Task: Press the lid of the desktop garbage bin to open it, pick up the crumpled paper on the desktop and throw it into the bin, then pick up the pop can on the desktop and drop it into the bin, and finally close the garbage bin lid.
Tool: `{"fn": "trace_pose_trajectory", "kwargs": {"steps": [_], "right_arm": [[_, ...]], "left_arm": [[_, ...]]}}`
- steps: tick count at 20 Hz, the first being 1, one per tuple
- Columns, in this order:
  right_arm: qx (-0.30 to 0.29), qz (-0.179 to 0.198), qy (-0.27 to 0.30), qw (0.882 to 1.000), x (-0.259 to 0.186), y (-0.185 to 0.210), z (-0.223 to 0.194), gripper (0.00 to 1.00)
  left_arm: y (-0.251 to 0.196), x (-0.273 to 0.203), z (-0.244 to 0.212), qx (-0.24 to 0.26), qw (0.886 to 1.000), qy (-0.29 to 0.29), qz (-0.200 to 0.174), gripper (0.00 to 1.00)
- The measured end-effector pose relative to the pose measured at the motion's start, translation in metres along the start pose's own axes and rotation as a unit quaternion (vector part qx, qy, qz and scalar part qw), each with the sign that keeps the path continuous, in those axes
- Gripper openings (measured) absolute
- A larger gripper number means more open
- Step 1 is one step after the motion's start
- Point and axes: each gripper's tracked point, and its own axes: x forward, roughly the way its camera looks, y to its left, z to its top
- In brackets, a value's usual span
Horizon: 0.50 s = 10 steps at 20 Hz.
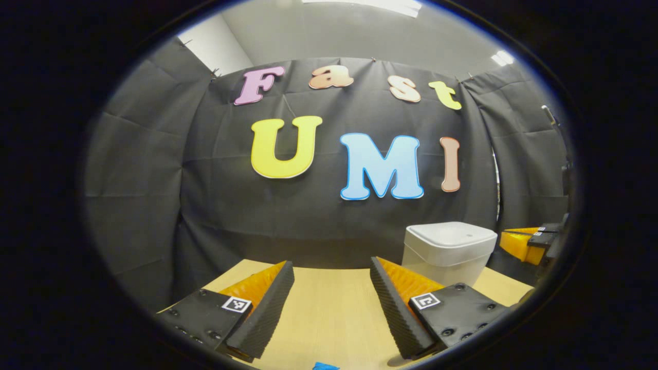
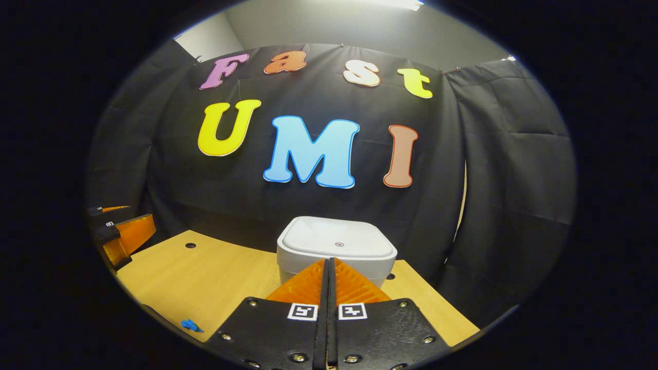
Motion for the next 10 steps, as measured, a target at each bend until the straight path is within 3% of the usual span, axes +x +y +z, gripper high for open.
{"fn": "trace_pose_trajectory", "kwargs": {"steps": [10], "right_arm": [[-0.021, 0.014, -0.002, 1.0, -0.006, 0.002, 0.008, 0.01]], "left_arm": [[0.002, -0.003, -0.002, 0.001, 1.0, 0.004, 0.007, 0.99]]}}
